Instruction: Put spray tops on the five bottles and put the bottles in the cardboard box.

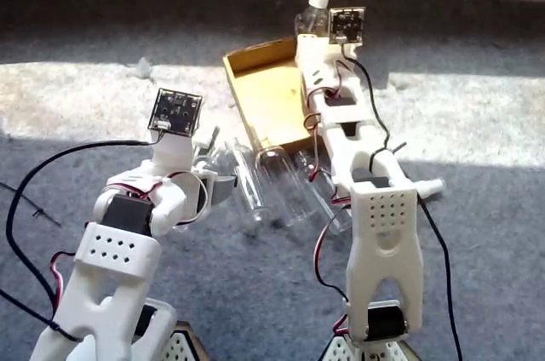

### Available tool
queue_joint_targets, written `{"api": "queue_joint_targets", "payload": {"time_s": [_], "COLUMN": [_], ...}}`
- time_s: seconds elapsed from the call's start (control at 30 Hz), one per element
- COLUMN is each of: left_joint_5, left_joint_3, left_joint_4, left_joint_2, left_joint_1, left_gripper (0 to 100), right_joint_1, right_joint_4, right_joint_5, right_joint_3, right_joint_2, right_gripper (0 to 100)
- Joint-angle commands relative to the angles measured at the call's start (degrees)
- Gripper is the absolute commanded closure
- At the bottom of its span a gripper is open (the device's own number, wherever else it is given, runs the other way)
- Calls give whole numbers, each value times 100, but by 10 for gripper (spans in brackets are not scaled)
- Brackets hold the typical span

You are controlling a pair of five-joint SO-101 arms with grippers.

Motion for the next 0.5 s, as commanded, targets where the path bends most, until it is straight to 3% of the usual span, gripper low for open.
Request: {"api": "queue_joint_targets", "payload": {"time_s": [0.0, 0.47], "left_joint_5": [-53, -53], "left_joint_3": [-40, -40], "left_joint_4": [-105, -105], "left_joint_2": [-48, -48], "left_joint_1": [-22, -22], "left_gripper": [719, 719], "right_joint_1": [40, 40], "right_joint_4": [-127, -136], "right_joint_5": [62, 62], "right_joint_3": [-57, -66], "right_joint_2": [-145, -207], "right_gripper": [824, 817]}}
